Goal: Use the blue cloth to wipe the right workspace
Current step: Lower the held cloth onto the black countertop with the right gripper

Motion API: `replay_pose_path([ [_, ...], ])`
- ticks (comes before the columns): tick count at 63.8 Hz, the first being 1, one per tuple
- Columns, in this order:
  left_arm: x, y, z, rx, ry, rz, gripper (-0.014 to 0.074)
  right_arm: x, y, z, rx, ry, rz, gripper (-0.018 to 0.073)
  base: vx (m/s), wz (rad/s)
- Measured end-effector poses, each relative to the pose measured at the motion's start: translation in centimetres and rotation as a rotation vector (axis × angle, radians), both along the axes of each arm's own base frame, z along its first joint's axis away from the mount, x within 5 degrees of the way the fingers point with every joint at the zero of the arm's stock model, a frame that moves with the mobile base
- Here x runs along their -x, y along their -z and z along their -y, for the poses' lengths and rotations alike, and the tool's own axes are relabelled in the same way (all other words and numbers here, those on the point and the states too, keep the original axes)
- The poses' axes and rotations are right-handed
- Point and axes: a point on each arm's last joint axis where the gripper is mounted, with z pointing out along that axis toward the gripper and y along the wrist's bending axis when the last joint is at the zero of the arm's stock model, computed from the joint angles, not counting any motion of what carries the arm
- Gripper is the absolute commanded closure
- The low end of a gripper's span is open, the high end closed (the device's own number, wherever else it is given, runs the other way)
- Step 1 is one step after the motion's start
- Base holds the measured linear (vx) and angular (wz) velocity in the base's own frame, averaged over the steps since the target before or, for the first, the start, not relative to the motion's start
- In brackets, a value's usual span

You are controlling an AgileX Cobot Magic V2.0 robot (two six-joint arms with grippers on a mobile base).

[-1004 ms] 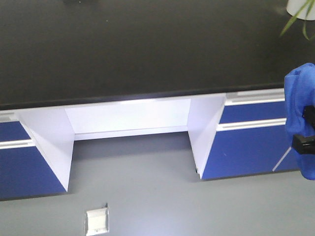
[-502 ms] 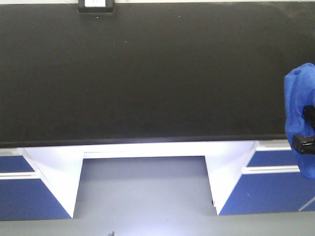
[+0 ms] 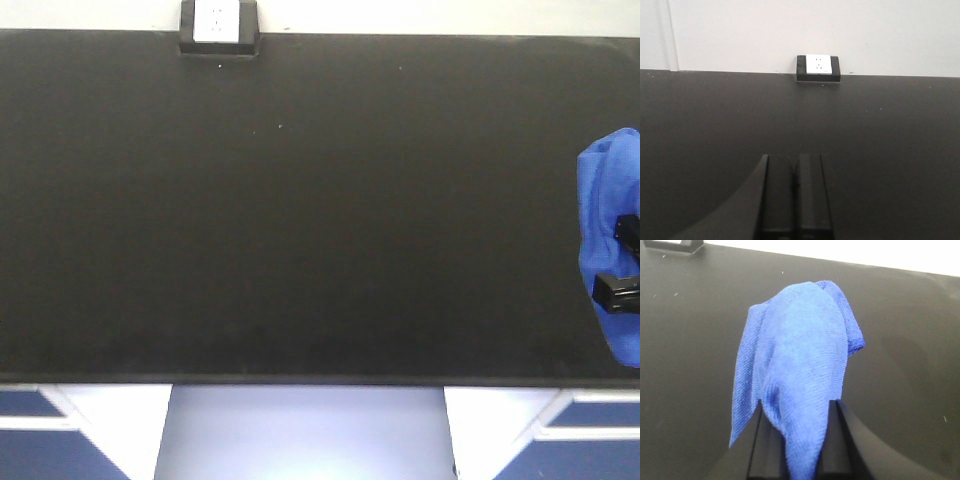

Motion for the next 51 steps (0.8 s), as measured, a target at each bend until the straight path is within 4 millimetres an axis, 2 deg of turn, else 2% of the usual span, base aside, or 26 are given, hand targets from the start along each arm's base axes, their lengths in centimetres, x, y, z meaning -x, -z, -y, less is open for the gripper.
replay_pose_path([
  [27,0.00,0.00,0.00,0.000,0.000,0.000,0.0602,0.00,0.00,0.00,0.000,0.000,0.000,0.0564,0.17,0.00],
  [51,0.00,0.00,0.00,0.000,0.000,0.000,0.0602,0.00,0.00,0.00,0.000,0.000,0.000,0.0564,0.03,0.00],
])
